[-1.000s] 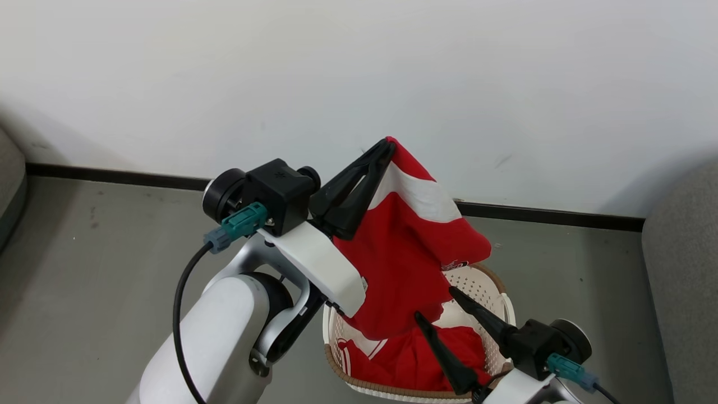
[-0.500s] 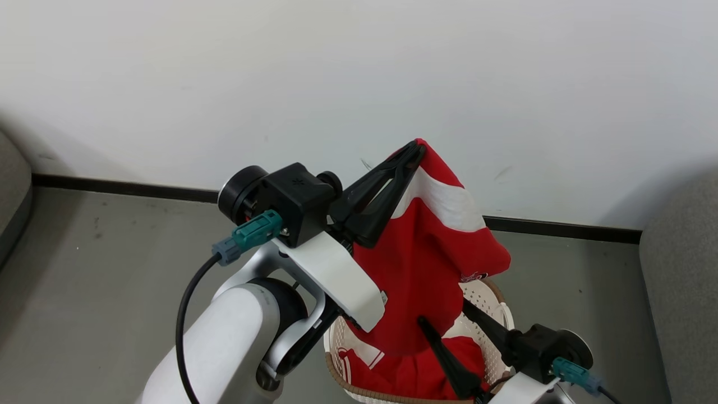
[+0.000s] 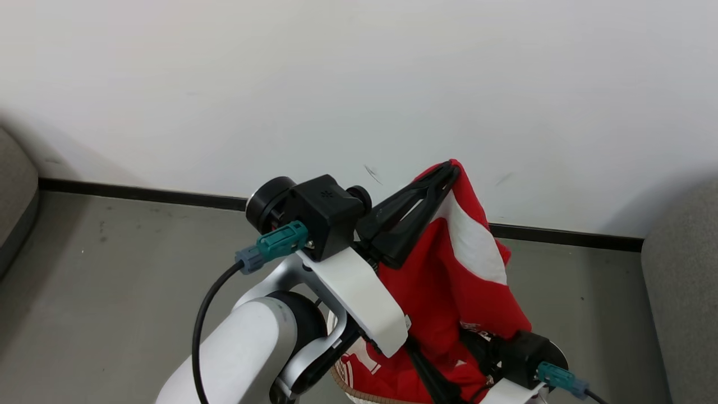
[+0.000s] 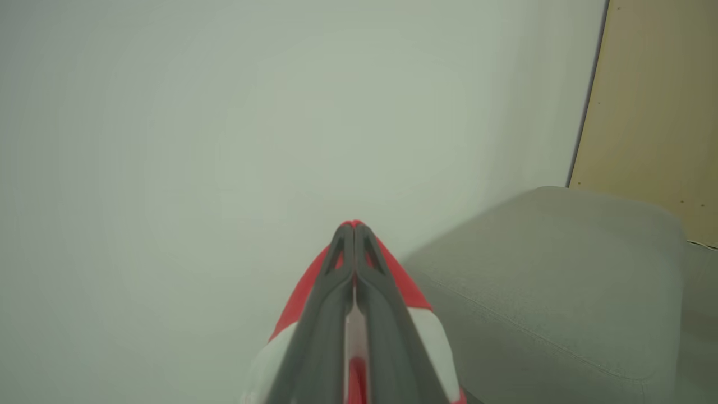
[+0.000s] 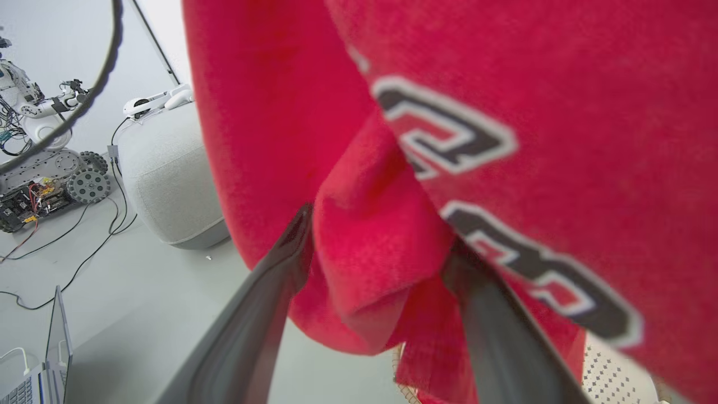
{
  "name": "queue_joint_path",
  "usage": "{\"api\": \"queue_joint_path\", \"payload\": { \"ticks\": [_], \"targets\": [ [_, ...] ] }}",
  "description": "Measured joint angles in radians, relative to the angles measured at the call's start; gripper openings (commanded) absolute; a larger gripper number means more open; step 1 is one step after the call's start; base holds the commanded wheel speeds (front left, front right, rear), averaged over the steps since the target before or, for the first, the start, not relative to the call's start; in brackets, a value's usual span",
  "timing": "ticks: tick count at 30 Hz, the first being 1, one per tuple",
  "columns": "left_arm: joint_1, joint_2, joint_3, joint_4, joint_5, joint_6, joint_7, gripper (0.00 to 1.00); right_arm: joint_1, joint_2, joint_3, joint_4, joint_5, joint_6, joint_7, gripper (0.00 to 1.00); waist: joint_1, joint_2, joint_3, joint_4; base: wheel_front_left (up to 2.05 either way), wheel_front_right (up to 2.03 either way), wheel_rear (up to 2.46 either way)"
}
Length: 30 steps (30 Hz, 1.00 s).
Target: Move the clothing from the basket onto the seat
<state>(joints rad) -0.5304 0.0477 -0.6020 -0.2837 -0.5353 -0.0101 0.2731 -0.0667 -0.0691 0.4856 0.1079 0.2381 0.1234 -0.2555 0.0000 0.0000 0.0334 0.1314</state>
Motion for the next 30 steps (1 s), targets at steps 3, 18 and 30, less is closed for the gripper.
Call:
{"api": "queue_joint_path", "payload": {
  "ticks": [3, 18, 30],
  "targets": [
    [0.002, -0.001, -0.014, -0.008, -0.029, 0.001, 0.012, 0.0, -0.002, 0.0, 0.007, -0.001, 0.014, 0.0, 0.0, 1.0, 0.0, 0.0, -0.003, 0.005, 0.0, 0.0, 0.0],
    [0.037, -0.003, -0.047, -0.021, -0.09, 0.037, 0.035, 0.0, -0.025, 0.002, 0.051, -0.01, 0.053, 0.0, 0.0, 0.0, 0.0, 0.0, 0.003, 0.011, 0.0, 0.0, 0.0],
    [0.085, -0.003, -0.03, 0.068, -0.115, 0.066, 0.034, 0.2, -0.044, 0.002, 0.078, -0.032, 0.079, 0.0, 0.0, 0.0, 0.0, 0.0, 0.024, -0.015, 0.0, 0.0, 0.0]
  ]
}}
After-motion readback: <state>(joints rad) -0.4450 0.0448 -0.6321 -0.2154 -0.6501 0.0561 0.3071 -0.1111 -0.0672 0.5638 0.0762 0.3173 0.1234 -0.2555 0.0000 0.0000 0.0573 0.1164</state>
